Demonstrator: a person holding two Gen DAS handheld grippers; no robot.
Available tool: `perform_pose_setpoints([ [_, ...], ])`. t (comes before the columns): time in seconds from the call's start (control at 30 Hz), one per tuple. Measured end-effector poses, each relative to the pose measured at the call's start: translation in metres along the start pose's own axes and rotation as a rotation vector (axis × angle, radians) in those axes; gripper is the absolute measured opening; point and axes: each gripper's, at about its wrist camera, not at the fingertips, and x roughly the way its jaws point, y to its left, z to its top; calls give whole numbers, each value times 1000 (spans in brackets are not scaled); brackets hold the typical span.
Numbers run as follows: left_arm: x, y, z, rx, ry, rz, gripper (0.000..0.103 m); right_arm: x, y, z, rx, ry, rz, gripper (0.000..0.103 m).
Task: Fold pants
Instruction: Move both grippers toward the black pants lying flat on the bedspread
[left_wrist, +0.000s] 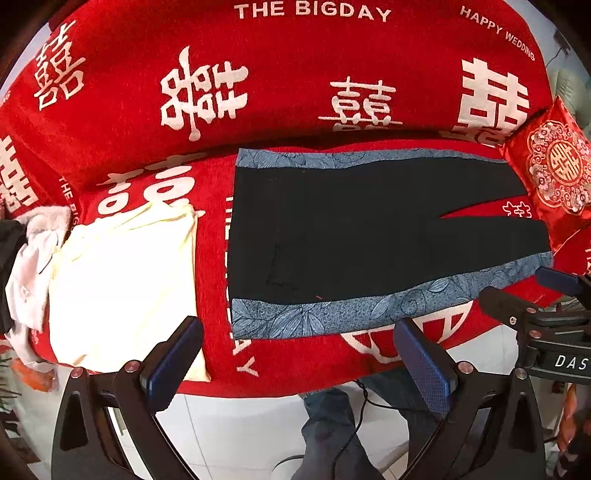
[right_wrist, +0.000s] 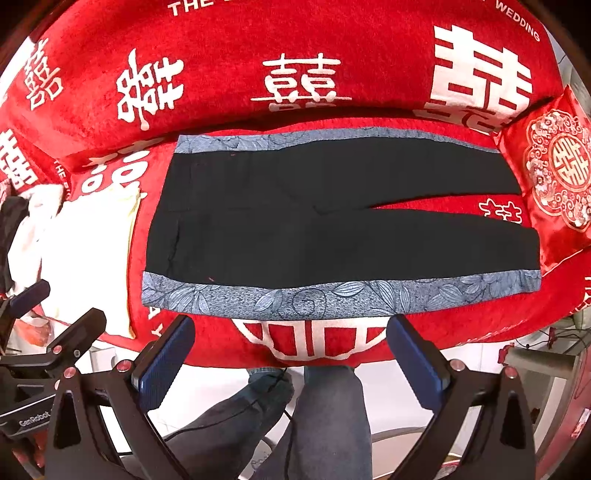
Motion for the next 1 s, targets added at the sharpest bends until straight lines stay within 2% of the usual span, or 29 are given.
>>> perform_pose_setpoints([
  [0.13, 2, 1, 2, -20, 4, -15, 103, 1, -1, 1, 1, 1, 3, 103],
  [0.3, 12, 3, 2, -48, 48, -28, 103, 6, -5, 1, 7, 19, 15, 103],
  [0.53, 19, 4, 10, -66, 57, -25, 103, 10, -12, 6, -2, 32, -3, 103],
  [1.0, 42, 1, 17, -61, 124, 15, 103, 32, -26, 16, 34, 82, 33, 103],
])
